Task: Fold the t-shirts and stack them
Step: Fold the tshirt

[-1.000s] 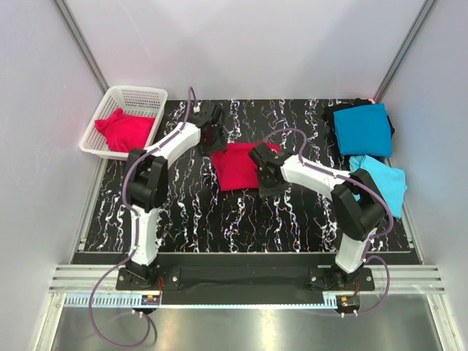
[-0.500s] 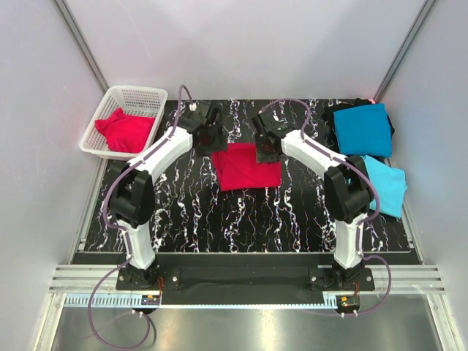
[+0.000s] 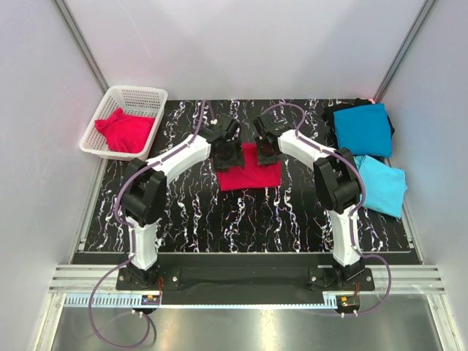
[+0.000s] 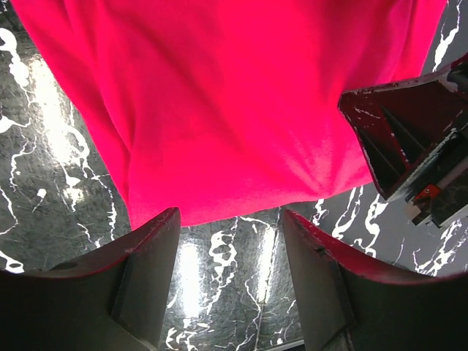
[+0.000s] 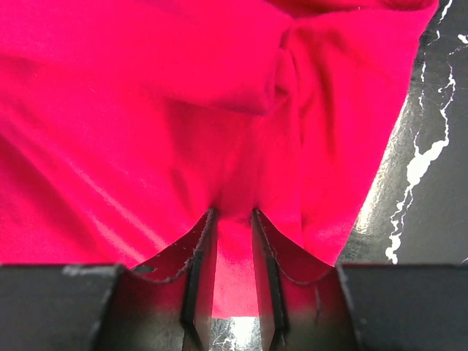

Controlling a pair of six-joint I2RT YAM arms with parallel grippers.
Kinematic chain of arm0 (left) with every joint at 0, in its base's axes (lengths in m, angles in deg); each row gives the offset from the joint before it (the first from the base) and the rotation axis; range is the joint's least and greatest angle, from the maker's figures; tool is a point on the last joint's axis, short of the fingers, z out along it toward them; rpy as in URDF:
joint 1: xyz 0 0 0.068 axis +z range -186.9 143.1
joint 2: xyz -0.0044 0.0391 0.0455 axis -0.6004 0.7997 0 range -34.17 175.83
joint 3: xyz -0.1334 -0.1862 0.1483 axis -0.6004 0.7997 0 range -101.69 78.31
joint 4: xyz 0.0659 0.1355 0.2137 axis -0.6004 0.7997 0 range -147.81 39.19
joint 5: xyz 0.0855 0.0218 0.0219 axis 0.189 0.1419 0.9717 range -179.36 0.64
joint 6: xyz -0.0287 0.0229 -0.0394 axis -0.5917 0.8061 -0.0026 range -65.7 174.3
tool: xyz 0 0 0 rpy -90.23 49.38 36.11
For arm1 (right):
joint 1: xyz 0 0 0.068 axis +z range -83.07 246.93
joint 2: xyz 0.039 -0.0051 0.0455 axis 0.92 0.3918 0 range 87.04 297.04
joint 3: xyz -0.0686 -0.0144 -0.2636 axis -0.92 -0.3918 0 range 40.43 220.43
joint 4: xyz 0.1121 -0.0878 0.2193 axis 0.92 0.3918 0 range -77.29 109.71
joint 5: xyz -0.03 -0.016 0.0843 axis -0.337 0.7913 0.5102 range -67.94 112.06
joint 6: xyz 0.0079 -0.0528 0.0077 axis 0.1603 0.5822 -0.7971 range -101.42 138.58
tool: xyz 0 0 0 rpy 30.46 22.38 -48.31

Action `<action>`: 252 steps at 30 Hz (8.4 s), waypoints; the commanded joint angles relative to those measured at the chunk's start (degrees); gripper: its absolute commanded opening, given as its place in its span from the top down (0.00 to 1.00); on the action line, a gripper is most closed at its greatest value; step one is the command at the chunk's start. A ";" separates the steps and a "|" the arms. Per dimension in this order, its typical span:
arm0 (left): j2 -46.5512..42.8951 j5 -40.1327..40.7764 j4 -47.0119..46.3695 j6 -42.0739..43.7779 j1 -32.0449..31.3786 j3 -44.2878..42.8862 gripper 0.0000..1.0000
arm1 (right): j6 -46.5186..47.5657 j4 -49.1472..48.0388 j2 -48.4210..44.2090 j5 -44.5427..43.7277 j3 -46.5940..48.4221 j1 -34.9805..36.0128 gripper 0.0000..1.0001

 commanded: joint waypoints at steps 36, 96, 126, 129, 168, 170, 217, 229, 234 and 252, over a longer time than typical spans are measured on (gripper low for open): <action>-2.89 7.54 -5.13 -4.40 -8.82 29.62 0.39 | -11.07 -1.85 -9.38 -8.52 -22.99 -0.14 0.72; -4.91 0.70 -3.11 -1.50 4.19 5.73 0.39 | -7.29 -0.89 -21.33 -12.47 -14.91 6.01 0.93; 2.38 -0.29 -3.11 -3.26 2.34 3.26 0.68 | -7.91 -4.31 -16.94 -8.25 -17.45 6.01 1.00; 2.56 0.94 -3.11 -3.17 2.34 3.97 0.67 | -7.65 -4.58 -16.24 -8.60 -17.54 6.01 1.00; 11.61 5.08 -0.56 -1.15 2.25 -2.98 0.61 | -0.79 -5.28 -3.94 -5.53 -4.27 -1.99 0.81; 11.52 5.16 -0.47 -1.15 2.25 -2.80 0.61 | -1.14 -5.11 -2.53 -4.92 -4.27 -1.99 0.83; 4.58 3.32 -1.70 -1.59 -12.95 9.94 0.43 | -2.55 -5.99 -7.72 -3.15 -7.44 0.65 0.89; 4.41 0.16 -4.07 -1.77 -13.04 12.84 0.44 | -1.50 -5.81 -2.53 -5.62 -6.39 0.38 0.94; 2.39 -0.11 -4.25 -1.59 -13.65 14.77 0.44 | -0.97 -5.02 3.69 -5.27 -1.65 -0.93 0.95; 2.74 -2.57 -7.15 -3.26 -17.87 20.40 0.44 | 3.86 1.74 15.66 -7.37 21.02 -4.54 0.95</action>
